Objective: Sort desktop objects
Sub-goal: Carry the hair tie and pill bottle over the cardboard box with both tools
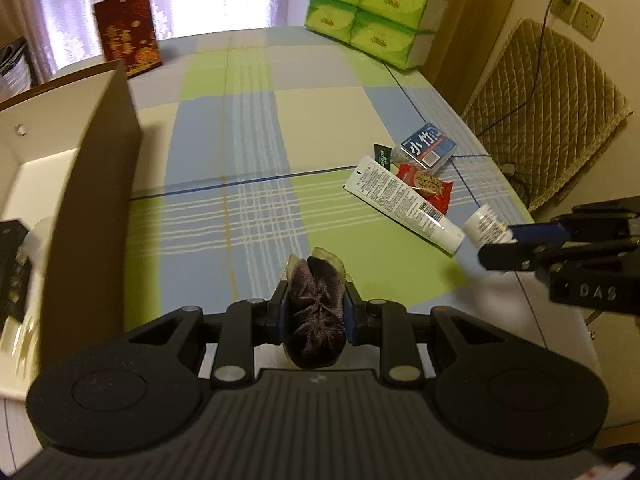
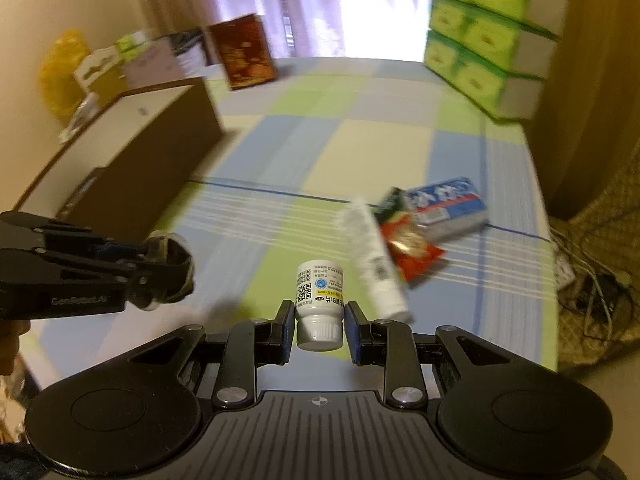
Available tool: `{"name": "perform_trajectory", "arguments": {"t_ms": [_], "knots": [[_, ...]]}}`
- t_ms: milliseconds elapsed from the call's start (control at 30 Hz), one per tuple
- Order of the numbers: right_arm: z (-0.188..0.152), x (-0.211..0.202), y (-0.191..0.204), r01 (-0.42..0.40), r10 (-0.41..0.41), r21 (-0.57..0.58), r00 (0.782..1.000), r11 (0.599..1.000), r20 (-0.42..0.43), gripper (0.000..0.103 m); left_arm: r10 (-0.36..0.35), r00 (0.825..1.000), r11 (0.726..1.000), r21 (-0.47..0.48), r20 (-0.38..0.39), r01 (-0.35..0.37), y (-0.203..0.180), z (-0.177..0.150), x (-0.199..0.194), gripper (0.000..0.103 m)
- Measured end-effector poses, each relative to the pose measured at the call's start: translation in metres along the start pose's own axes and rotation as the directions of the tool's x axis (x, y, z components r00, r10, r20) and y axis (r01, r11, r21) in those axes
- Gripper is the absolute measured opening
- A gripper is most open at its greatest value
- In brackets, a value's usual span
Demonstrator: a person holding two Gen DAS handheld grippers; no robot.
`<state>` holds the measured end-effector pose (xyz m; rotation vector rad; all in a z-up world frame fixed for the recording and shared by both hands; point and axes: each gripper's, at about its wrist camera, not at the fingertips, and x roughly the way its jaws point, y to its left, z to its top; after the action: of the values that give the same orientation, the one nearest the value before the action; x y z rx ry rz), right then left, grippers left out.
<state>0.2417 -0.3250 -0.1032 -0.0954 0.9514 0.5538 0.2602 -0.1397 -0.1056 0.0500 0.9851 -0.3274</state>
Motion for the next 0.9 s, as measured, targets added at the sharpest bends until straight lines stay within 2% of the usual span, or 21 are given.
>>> {"name": "perform_trajectory", "arguments": {"t_ms": [200,533,900], "knots": [[-0.002,-0.005,0.045,-0.071,0.070,-0.083,0.997,0.994,-0.011,0.024,0.025,0.999,0.998,-0.052,0.035,-0.023,0.023,-0.020,-0.044,0.022],[-0.007,0.006,0.128,-0.201,0.193,-0.209,0.980,0.957,-0.056,0.024,0.091,0.994,0.984,-0.161,0.052,-0.082,0.081,-0.060,-0.101,0.022],[0.018,0.023,0.206,-0.236,0.245,-0.288,0.969,0.928,-0.004,0.024,0.139,0.982,0.974,-0.196,0.125,-0.113,0.149,-0.066,-0.145,0.022]]}}
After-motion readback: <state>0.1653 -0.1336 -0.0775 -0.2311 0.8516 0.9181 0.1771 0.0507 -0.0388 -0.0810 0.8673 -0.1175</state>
